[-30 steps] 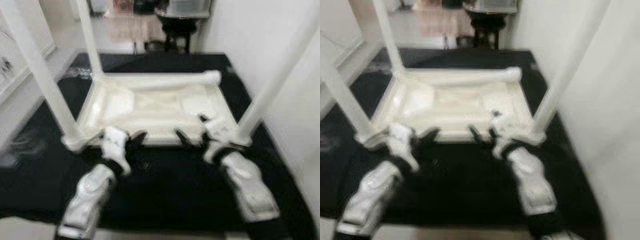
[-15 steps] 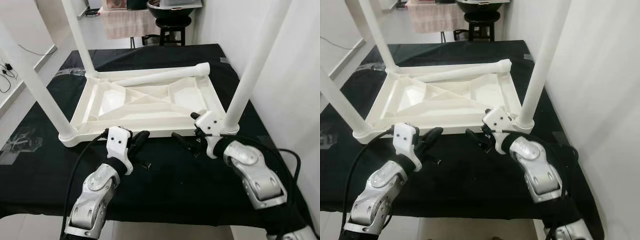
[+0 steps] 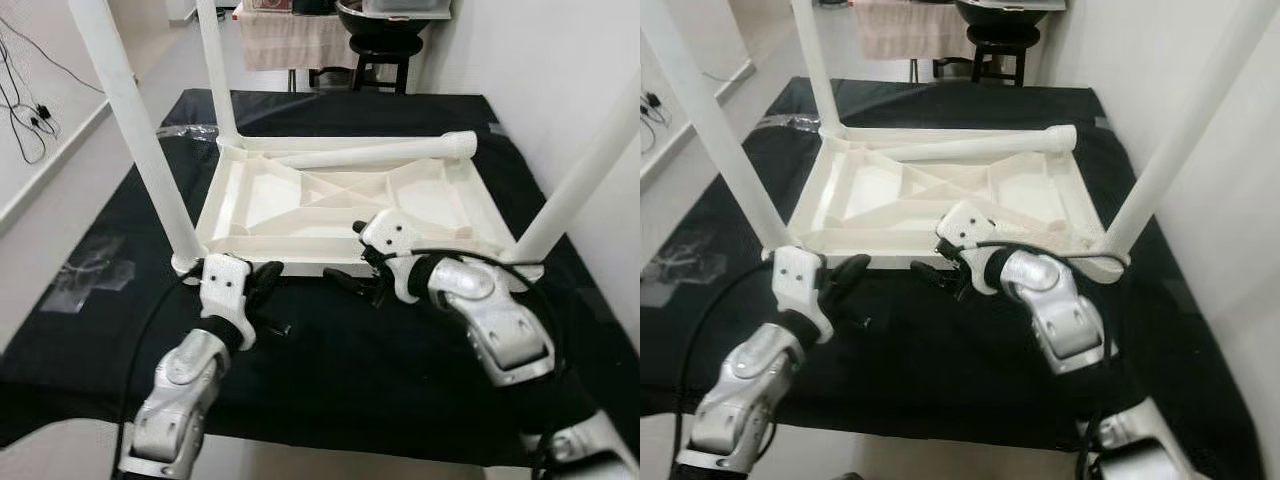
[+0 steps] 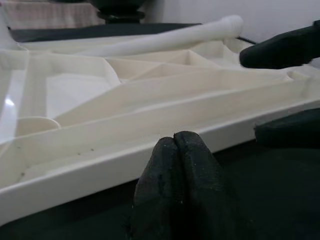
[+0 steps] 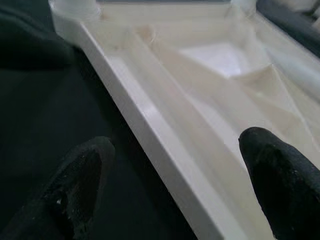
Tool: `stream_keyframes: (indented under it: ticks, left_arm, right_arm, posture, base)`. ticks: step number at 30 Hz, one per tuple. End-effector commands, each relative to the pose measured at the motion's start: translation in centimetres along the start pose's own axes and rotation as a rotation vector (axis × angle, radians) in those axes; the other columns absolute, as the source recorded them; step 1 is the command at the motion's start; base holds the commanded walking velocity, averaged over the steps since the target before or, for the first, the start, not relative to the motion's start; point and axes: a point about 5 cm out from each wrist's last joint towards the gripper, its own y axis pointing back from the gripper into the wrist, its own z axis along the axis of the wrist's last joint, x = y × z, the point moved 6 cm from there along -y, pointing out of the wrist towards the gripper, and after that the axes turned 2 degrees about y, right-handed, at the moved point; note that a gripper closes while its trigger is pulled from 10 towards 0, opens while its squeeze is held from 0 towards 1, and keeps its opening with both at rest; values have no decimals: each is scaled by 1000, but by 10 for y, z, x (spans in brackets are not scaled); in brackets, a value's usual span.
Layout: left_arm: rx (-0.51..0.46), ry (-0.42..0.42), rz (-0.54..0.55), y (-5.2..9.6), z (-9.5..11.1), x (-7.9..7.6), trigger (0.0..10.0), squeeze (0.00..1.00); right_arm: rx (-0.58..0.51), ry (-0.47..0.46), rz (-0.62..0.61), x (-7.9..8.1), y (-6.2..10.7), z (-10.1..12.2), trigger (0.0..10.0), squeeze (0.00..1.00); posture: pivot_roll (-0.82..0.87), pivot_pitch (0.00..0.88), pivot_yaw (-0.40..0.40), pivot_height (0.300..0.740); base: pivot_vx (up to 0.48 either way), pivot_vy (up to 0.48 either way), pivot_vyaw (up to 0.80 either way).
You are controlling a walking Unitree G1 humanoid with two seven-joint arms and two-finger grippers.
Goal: Building children table
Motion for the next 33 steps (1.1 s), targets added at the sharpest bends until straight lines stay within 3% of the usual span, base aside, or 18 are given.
stream_keyframes:
  ticks: [1,3,8,14,18,25,26,28,29,31,32,33]
  left_arm:
    - [33,5,-39,3,-5,-7,10000,0]
    - [59,33,-94,9,-9,-16,10000,0]
    - [114,5,-159,19,-20,-29,10000,0]
    - [128,7,-137,25,-22,-30,10000,0]
    - [132,8,-114,32,-20,-30,10000,0]
    - [138,11,-120,36,-18,-33,10000,0]
    - [139,12,-120,37,-18,-33,10000,0]
    - [140,12,-120,37,-18,-34,10000,0]
    - [141,12,-121,37,-18,-34,10000,0]
    - [144,11,-120,38,-17,-35,10000,0]
    - [145,12,-121,38,-17,-36,10000,0]
    - [145,12,-121,38,-17,-36,10000,0]
  right_arm:
    - [67,2,27,-3,-1,-11,10000,0]
    - [169,-13,64,-13,1,-23,10000,0]
    - [229,-31,140,-24,8,-25,10000,0]
    - [299,18,217,-30,12,-31,10000,0]
    - [418,20,218,-37,7,-45,10000,0]
    - [527,-25,158,-44,-1,-58,9882,0]
    - [545,-8,156,-45,-1,-61,8431,0]
    - [558,6,158,-45,0,-63,8431,0]
    - [579,8,165,-45,1,-66,3961,0]
    - [604,4,177,-45,1,-69,3961,0]
    - [604,-2,179,-45,1,-68,0,0]
    - [604,-2,179,-45,1,-68,0,0]
  posture:
    - [-24,95,5,740]
    - [-4,98,12,740]
    - [16,115,7,740]
    - [28,143,-5,740]
    - [39,169,-14,740]
    - [45,183,-20,740]
    - [46,190,-21,740]
    - [46,190,-21,740]
    - [45,193,-25,740]
    - [45,194,-26,740]
    - [44,195,-31,740]
    - [44,195,-31,740]
  base:
    - [0,0,0]
    - [0,0,0]
    - [0,0,0]
    - [0,0,0]
    - [0,0,0]
    - [0,0,0]
    - [0,0,0]
    - [0,0,0]
    - [0,0,0]
    - [0,0,0]
    - [0,0,0]
    - [0,0,0]
